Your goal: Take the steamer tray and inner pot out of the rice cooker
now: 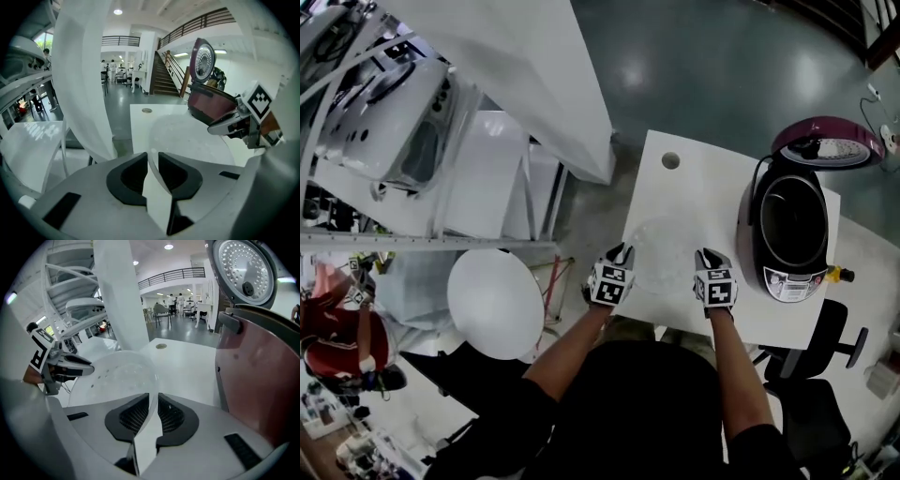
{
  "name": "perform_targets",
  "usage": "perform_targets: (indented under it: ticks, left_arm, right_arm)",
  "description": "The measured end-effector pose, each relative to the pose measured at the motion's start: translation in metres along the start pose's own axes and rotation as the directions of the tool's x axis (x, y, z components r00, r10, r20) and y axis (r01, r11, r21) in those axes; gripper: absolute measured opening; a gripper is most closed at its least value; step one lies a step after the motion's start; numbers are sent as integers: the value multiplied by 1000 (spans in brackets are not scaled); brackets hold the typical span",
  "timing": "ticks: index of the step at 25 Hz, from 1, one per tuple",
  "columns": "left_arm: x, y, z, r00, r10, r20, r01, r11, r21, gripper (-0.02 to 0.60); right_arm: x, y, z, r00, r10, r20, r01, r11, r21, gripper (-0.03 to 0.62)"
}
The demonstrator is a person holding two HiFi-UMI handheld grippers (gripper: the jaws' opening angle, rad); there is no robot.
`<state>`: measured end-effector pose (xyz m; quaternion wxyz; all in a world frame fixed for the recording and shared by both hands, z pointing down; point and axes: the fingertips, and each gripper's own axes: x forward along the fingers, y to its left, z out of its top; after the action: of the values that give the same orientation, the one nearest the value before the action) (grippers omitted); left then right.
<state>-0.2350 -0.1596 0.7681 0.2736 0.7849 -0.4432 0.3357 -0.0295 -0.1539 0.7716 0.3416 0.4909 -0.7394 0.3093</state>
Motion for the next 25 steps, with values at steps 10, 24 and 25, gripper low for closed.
perform_targets:
  ticks: [10, 24, 25]
  left_arm:
    - [32, -7, -33, 991, -70, -117, 77, 996, 49, 82]
    - [16, 3, -22, 998, -48, -36, 42, 988, -149, 183]
    - [14, 7, -21, 999, -43, -29, 38, 985, -167, 183]
  right_arm:
    - [15, -3, -33, 991, -100, -91, 102, 995, 10, 51]
    - [-1, -8, -17, 990, -141, -2, 141, 986, 91, 120]
    - [-5, -7, -15, 991, -135, 4, 134, 987, 90, 120]
